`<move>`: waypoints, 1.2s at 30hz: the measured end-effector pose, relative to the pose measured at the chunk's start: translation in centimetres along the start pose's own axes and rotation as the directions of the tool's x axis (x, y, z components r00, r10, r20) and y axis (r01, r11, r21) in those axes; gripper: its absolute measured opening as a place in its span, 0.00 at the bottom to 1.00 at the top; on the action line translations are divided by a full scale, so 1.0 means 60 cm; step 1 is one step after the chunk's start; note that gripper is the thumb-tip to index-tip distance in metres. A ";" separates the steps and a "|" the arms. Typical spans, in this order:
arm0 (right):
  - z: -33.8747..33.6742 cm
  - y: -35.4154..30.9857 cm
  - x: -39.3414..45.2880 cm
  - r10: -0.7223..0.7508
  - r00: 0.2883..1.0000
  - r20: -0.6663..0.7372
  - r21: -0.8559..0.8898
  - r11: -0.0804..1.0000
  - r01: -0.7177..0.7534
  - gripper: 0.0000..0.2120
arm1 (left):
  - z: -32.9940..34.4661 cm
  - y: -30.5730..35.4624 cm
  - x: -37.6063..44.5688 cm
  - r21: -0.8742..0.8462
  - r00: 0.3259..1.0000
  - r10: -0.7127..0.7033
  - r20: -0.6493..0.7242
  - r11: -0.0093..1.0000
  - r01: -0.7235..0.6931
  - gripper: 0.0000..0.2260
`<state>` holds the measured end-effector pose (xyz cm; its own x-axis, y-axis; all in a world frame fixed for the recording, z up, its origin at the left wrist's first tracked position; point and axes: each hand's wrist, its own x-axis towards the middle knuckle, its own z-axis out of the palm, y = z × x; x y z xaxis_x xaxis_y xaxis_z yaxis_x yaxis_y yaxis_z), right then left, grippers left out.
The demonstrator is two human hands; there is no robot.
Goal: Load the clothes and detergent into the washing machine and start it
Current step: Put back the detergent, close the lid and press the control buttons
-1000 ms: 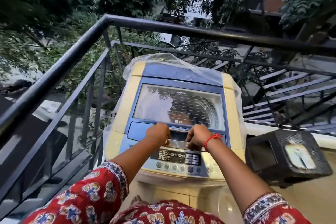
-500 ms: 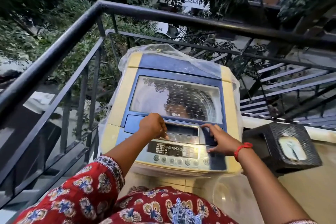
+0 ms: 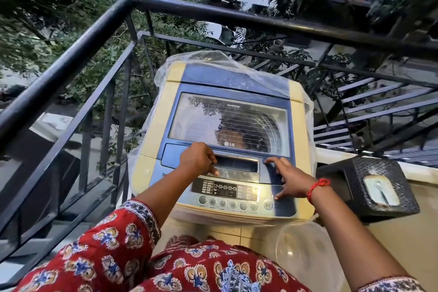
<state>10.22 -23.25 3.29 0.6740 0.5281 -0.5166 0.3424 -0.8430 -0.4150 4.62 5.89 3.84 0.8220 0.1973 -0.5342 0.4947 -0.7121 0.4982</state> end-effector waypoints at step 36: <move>0.031 -0.018 -0.015 -0.017 0.996 -0.082 -0.001 1.000 0.017 0.17 | 0.050 -0.060 -0.029 0.038 0.914 0.325 -0.243 0.945 -0.326 0.11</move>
<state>8.00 -22.66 2.80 0.7197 0.5318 -0.4463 0.3543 -0.8342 -0.4225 0.58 6.07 0.90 0.9806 0.1122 -0.1605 0.1885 -0.7629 0.6184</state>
